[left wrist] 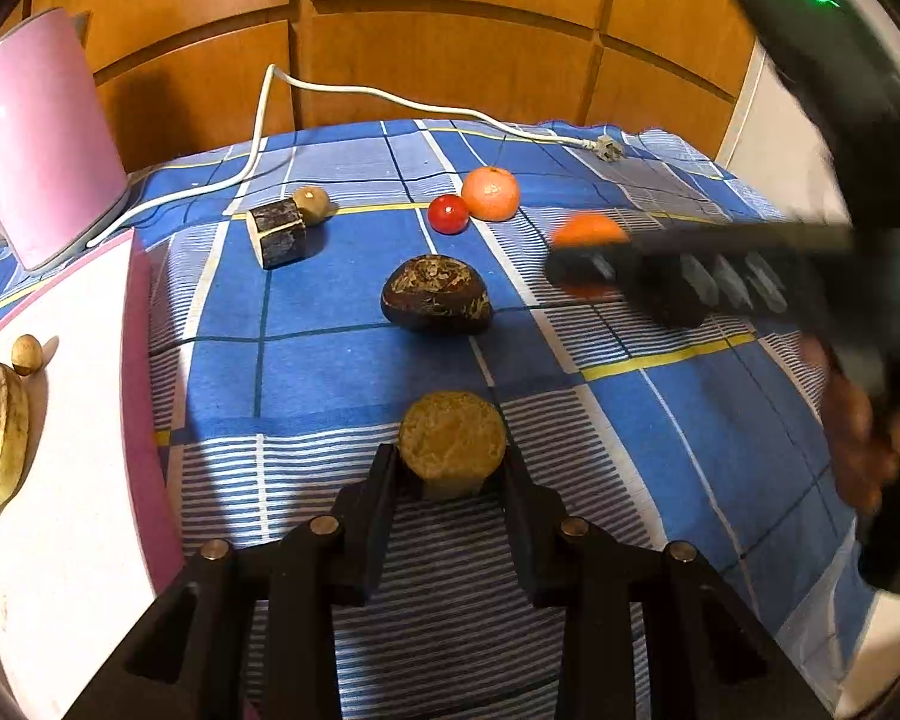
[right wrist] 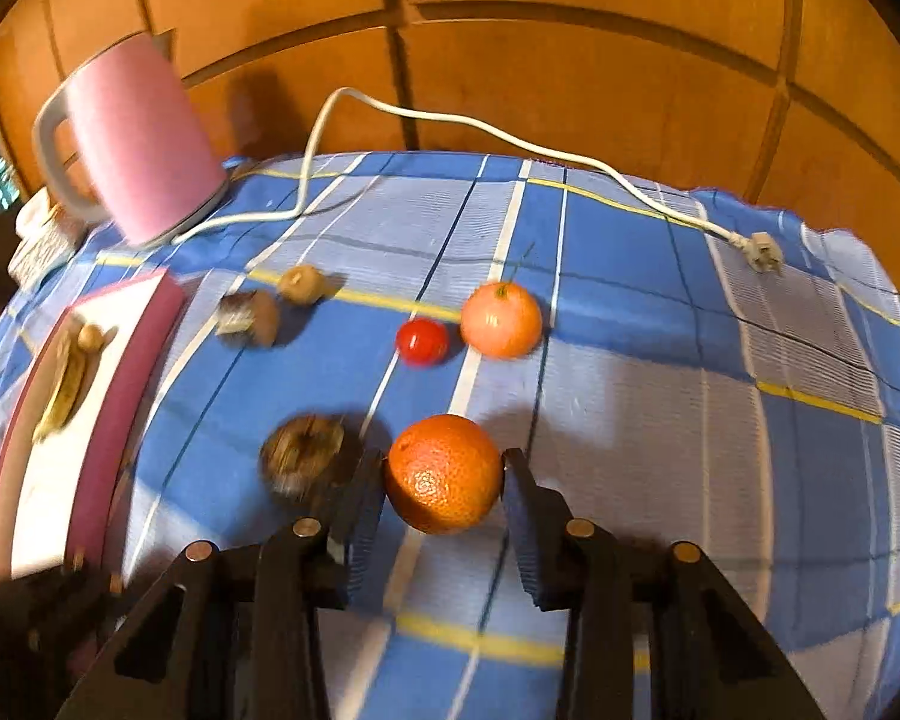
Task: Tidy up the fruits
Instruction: 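Carry the slice into the tray and release with left gripper while right gripper grasps a mandarin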
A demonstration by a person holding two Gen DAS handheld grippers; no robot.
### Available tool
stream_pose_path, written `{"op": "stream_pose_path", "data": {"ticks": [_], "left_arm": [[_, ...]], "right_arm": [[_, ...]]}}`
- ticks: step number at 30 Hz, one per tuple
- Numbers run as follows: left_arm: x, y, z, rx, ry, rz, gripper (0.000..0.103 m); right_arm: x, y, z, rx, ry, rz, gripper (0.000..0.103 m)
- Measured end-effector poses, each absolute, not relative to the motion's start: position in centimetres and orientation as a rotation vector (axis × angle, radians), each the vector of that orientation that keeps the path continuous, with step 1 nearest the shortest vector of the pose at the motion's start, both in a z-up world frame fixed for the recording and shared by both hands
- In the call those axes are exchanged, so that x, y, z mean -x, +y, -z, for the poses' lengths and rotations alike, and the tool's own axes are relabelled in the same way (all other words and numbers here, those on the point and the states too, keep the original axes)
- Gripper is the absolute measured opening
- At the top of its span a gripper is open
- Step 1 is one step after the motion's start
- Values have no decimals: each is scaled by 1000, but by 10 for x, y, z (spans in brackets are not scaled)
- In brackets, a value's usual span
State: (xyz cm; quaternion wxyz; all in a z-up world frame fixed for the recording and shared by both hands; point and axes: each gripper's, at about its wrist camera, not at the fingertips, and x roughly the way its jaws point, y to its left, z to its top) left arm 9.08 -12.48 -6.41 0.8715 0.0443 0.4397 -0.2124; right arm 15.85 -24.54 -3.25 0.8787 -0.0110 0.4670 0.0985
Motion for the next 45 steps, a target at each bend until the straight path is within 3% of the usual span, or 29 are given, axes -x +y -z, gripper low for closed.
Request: {"op": "stream_pose_path", "data": {"ticks": [9, 17, 33, 37, 45], "left_arm": [[-78, -101, 22, 34, 863, 489, 33], [-91, -30, -7, 203, 843, 370, 34], [-189, 45, 22, 204, 918, 144, 34], [-203, 51, 22, 190, 902, 83, 60], [-154, 57, 15, 209, 876, 13, 59]], "right_arm": [[-105, -255, 44, 56, 1013, -212, 39], [-103, -258, 52, 42, 1008, -198, 39], [-103, -259, 53, 24, 1005, -203, 39], [-103, -258, 53, 29, 1005, -201, 39], [-102, -256, 53, 33, 1000, -196, 39]]}}
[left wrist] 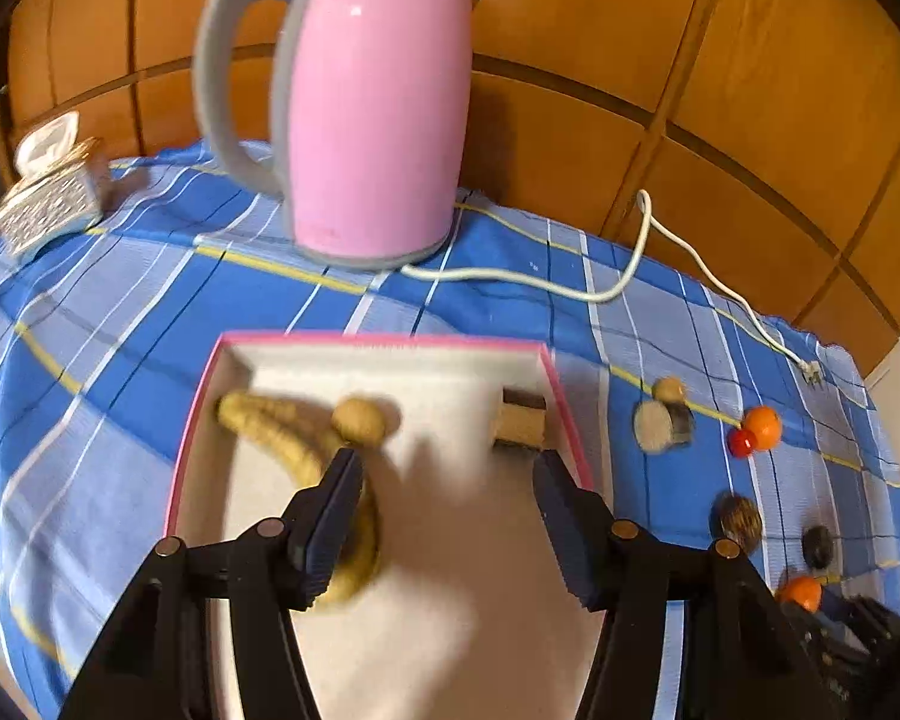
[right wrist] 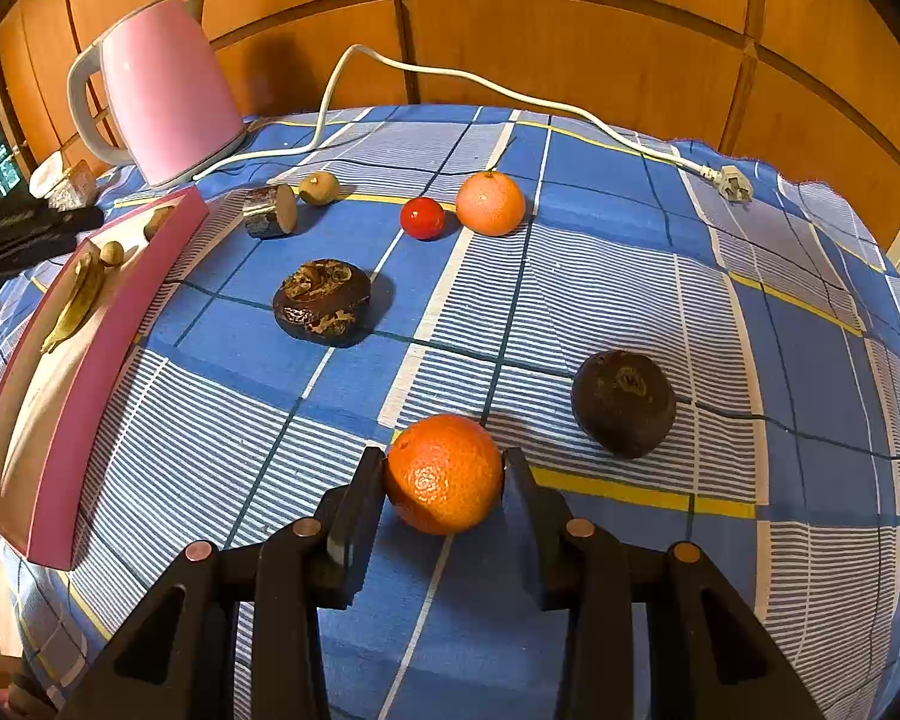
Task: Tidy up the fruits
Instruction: 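Carry the slice into the tray and release with left gripper while right gripper grasps a mandarin, then carry the mandarin with the right gripper into the tray and release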
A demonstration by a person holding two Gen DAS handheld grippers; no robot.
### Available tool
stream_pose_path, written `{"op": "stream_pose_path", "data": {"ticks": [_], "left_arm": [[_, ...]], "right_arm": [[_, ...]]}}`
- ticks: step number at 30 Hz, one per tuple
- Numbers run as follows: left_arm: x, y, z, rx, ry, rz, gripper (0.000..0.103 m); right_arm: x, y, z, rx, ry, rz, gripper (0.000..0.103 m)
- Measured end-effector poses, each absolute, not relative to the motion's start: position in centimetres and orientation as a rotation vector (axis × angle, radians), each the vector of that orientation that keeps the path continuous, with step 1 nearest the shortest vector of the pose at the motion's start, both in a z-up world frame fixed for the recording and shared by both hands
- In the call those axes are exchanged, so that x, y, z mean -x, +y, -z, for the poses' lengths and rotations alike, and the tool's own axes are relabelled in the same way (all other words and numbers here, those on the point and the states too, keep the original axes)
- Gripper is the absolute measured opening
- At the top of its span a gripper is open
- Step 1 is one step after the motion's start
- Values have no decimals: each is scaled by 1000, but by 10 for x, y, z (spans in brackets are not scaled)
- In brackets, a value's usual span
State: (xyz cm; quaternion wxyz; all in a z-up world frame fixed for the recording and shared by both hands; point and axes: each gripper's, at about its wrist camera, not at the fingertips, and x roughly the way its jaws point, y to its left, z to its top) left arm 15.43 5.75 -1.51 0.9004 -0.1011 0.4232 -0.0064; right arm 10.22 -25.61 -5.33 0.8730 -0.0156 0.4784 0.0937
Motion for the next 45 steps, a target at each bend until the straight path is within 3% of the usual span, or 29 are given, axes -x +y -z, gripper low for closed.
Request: {"op": "stream_pose_path", "data": {"ticks": [10, 28, 45], "left_arm": [[-97, 53, 18, 223, 894, -6, 61], [-71, 52, 18, 213, 901, -29, 61], [-54, 58, 12, 217, 881, -33, 61]], "right_arm": [[-101, -258, 54, 27, 993, -197, 39], [-103, -250, 55, 47, 997, -185, 39], [-96, -184, 8, 57, 947, -455, 39]]}}
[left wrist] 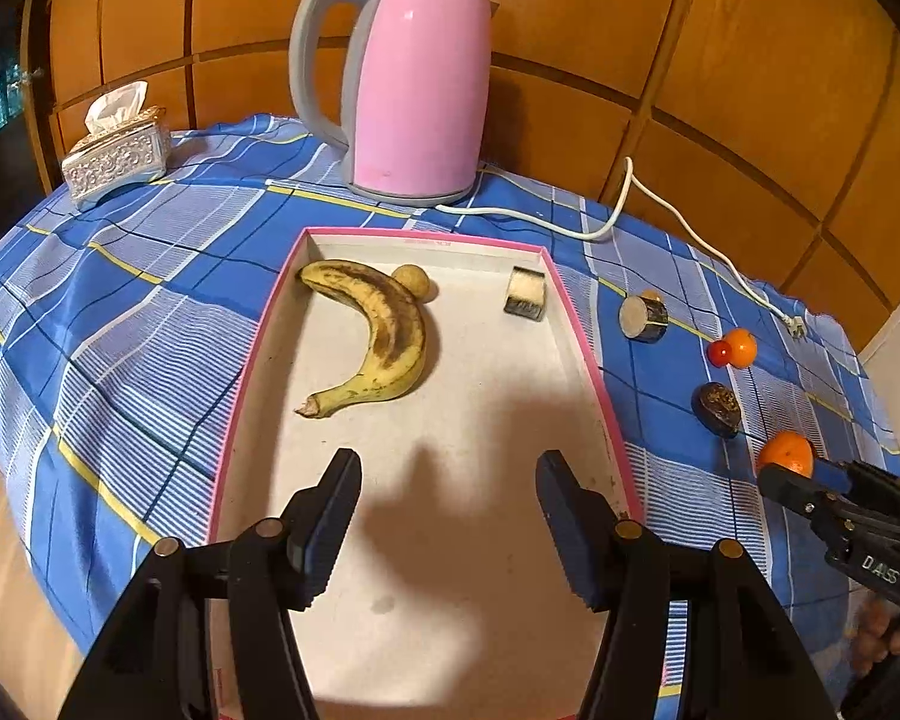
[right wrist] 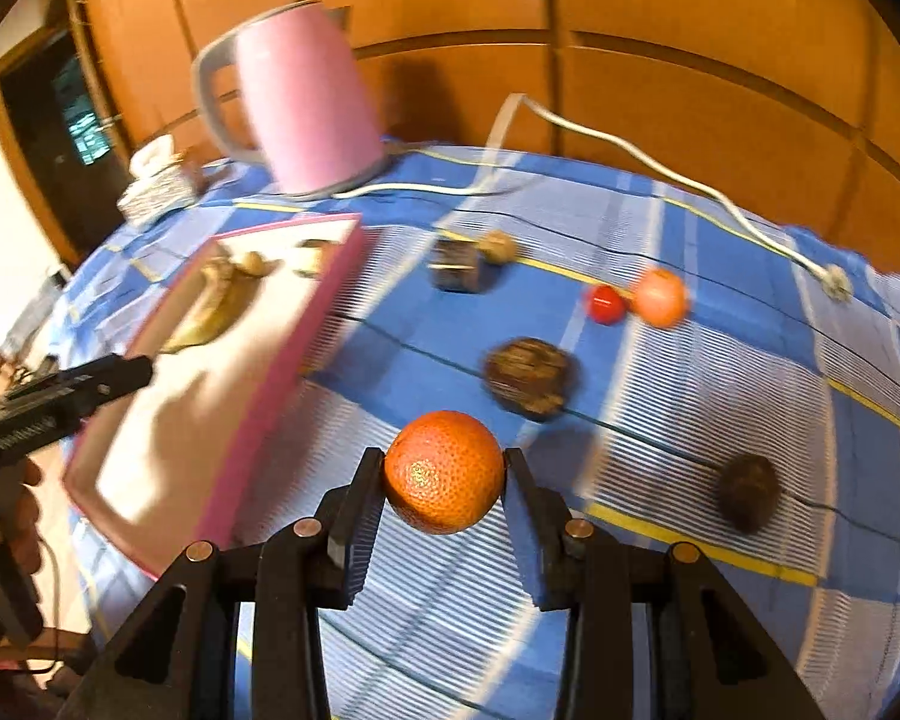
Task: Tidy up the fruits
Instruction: 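Carry the mandarin with the right gripper into the tray and release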
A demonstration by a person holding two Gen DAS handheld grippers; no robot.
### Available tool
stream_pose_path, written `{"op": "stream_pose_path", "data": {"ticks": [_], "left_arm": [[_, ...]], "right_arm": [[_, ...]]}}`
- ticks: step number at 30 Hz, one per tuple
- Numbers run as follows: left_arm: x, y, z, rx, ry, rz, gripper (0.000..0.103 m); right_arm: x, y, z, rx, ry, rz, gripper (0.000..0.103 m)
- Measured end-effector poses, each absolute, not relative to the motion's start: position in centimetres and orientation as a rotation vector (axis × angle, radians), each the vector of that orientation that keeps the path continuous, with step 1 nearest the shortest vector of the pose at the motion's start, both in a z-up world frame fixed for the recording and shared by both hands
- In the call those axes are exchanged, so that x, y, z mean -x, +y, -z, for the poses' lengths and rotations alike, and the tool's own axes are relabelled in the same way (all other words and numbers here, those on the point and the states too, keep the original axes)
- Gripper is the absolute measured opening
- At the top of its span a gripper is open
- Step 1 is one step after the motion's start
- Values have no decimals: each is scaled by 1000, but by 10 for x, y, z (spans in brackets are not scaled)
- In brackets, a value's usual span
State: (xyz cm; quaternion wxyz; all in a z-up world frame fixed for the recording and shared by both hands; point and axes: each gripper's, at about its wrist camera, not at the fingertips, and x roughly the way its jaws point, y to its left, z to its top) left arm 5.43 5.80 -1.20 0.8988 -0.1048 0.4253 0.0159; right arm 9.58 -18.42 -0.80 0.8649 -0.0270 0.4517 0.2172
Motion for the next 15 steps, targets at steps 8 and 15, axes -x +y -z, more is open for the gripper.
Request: {"op": "stream_pose_path", "data": {"ticks": [8, 15], "left_arm": [[-49, 68, 15, 238, 886, -47, 62], [-47, 72, 18, 257, 892, -53, 62]], "right_arm": [[-95, -133, 1, 112, 948, -589, 39], [-87, -107, 2, 144, 954, -664, 39]]}}
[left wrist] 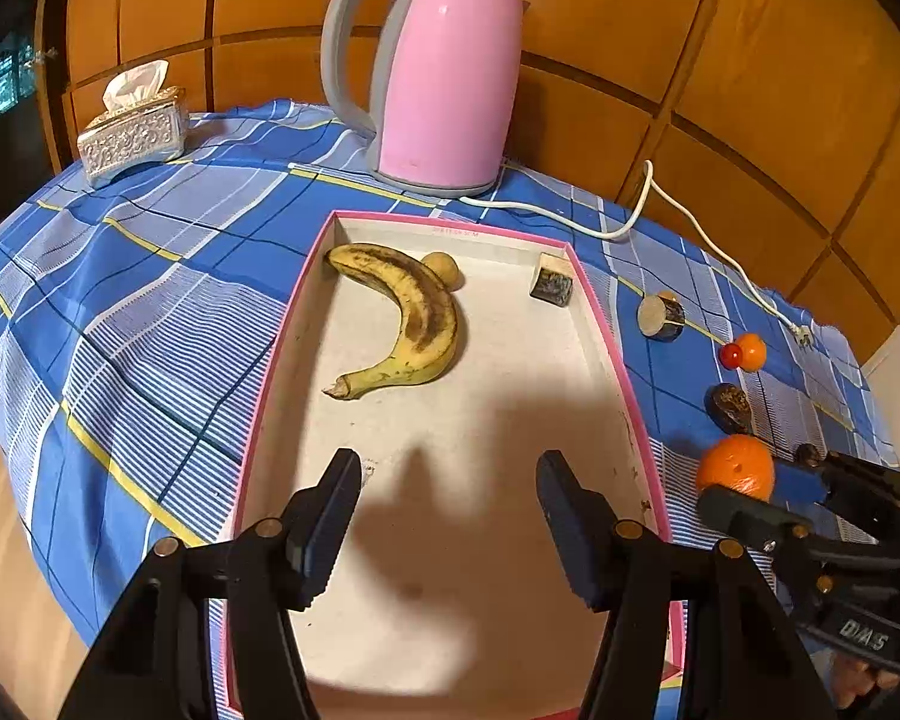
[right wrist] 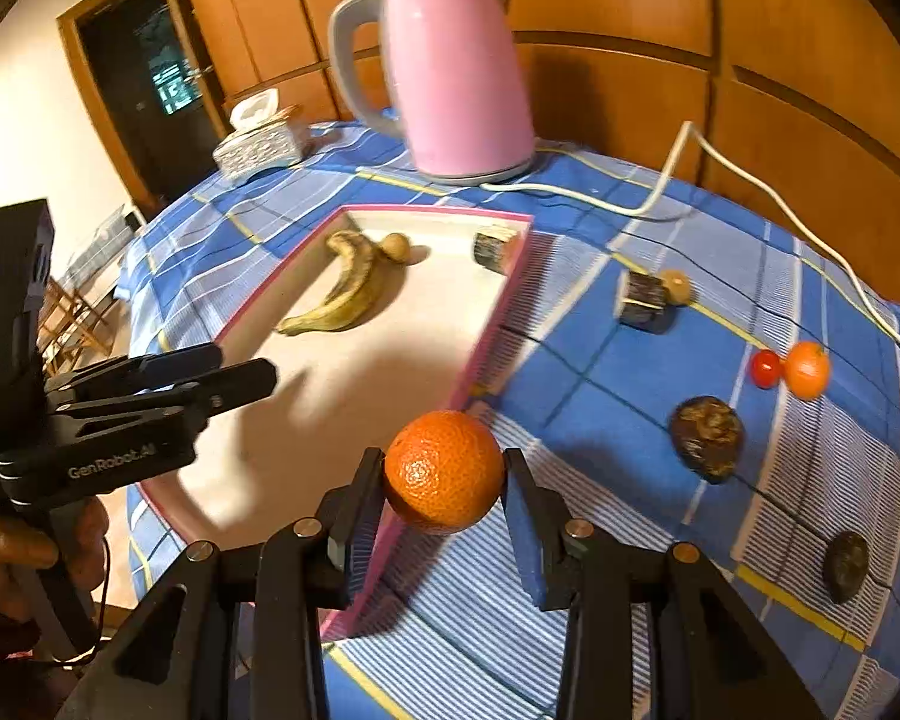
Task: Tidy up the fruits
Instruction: 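Carry the mandarin with the right gripper into the tray and release, then withdraw the open right gripper from the tray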
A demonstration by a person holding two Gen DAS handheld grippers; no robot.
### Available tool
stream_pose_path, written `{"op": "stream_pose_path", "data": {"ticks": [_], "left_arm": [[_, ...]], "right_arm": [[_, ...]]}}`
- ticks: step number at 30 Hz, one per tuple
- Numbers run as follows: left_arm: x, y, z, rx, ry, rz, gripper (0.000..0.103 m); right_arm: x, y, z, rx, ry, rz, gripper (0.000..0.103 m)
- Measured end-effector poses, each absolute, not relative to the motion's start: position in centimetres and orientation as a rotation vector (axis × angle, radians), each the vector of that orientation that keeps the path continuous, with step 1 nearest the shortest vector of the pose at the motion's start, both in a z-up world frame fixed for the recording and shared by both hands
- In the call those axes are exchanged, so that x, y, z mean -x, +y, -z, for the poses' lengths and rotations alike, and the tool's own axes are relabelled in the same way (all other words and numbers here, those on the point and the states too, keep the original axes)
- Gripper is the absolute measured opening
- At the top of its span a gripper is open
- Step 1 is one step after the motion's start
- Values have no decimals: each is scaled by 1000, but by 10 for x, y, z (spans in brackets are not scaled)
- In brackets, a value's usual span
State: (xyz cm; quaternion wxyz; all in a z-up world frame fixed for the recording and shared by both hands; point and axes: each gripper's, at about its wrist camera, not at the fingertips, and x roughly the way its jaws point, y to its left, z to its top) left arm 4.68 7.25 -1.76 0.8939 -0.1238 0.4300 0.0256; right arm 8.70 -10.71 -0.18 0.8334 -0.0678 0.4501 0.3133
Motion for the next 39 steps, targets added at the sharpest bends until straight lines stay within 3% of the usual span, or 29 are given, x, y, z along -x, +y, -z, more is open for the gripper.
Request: {"op": "stream_pose_path", "data": {"ticks": [20, 22, 39], "left_arm": [[-41, 94, 25, 303, 908, -93, 62], [-42, 94, 27, 308, 915, -94, 62], [-40, 76, 23, 275, 913, -64, 62]], "right_arm": [[-155, -62, 1, 12, 977, -627, 43], [-153, -66, 2, 7, 971, -616, 49], [-110, -115, 15, -17, 981, -512, 49]]}}
